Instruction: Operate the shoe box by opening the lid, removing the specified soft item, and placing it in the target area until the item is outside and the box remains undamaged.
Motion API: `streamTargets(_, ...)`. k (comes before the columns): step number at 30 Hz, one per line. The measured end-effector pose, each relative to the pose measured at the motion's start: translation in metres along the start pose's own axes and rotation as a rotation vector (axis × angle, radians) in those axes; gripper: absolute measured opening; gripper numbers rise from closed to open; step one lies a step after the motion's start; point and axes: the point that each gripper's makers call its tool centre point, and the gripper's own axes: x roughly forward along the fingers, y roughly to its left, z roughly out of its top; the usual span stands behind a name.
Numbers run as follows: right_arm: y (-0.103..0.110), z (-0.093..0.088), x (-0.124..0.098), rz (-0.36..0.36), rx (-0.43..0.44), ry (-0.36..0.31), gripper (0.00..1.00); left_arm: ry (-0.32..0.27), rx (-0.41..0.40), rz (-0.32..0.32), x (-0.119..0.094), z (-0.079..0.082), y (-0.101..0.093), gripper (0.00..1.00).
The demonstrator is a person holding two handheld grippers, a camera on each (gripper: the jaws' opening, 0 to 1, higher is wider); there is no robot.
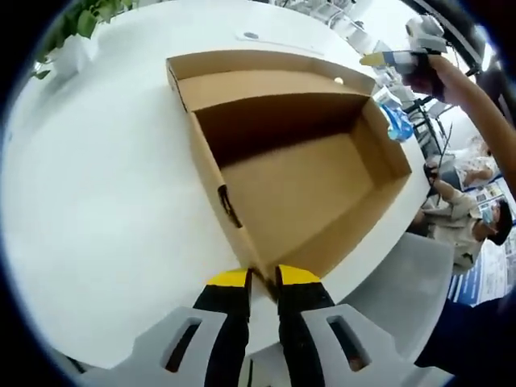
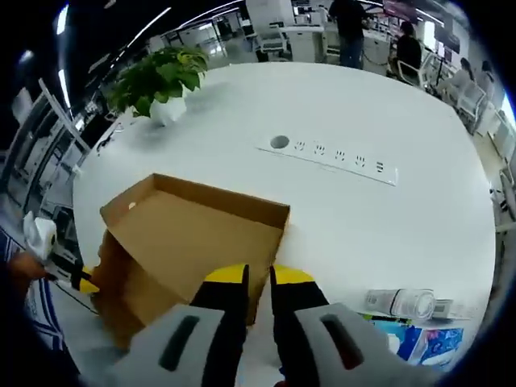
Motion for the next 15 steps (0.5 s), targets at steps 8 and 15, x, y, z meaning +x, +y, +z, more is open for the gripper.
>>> streamTargets(8, -0.014, -0.007, 0.022, -0.027, 0.053, 0.087, 0.07, -0.004, -0.006, -0.005, 0.0, 0.001, 0.001, 0.09)
streamTargets(15, -0.007, -0.012, 0.035, 0.002, 0.067, 0.142, 0.07, -0.008, -0.008, -0.009, 0.002, 0.003, 0.004, 0.09)
